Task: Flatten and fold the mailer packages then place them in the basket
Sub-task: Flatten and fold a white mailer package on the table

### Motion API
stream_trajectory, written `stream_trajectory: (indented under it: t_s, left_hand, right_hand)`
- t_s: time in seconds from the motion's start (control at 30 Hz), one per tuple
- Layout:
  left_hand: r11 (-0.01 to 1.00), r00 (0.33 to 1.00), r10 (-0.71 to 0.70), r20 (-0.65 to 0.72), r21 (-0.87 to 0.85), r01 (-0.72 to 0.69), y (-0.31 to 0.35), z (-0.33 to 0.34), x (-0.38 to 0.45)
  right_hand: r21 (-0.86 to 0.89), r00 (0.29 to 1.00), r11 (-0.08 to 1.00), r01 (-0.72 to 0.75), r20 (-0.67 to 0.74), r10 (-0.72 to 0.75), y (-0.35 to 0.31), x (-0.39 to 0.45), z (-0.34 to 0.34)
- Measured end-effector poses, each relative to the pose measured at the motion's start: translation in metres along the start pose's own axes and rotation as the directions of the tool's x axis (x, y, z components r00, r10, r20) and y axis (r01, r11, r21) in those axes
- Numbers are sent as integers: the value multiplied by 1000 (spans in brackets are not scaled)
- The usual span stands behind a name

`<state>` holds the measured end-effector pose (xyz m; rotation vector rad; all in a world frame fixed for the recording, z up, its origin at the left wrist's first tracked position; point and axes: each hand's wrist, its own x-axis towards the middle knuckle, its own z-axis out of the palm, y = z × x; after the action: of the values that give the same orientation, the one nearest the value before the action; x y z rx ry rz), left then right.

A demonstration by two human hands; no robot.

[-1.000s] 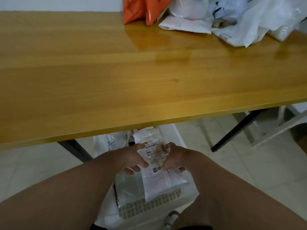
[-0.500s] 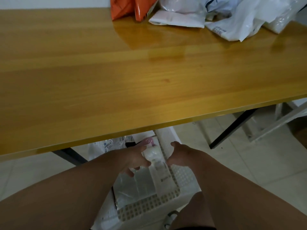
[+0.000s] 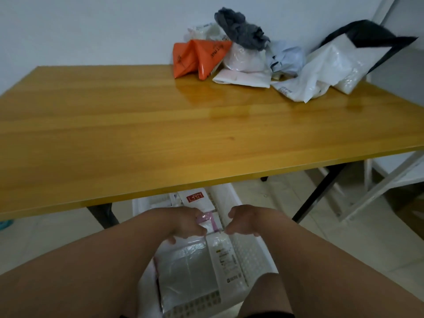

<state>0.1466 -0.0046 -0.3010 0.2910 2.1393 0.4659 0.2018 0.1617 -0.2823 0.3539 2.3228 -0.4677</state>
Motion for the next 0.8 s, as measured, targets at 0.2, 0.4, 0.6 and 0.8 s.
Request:
stream_trajectory:
  t_s: [0.2, 0.4, 0.6, 0.8]
  left_hand:
    - [989, 999, 44, -3, 138, -43, 16, -10, -57]
    - [975, 994, 109, 26, 190, -112, 51, -31, -123]
    - [983, 987, 159, 5, 91, -159, 73, -62, -163]
    - [946, 852, 317, -417, 73, -316, 80, -93, -155]
  right_hand:
    - [-36, 999, 999, 17, -44, -18, -18, -46, -15]
    - [-3, 994, 999, 38, -106, -38, -33, -96, -43]
    - [208, 983, 973, 102, -174, -66, -47, -120, -71]
    - [96, 904, 981, 167, -412, -113, -56, -120, -97]
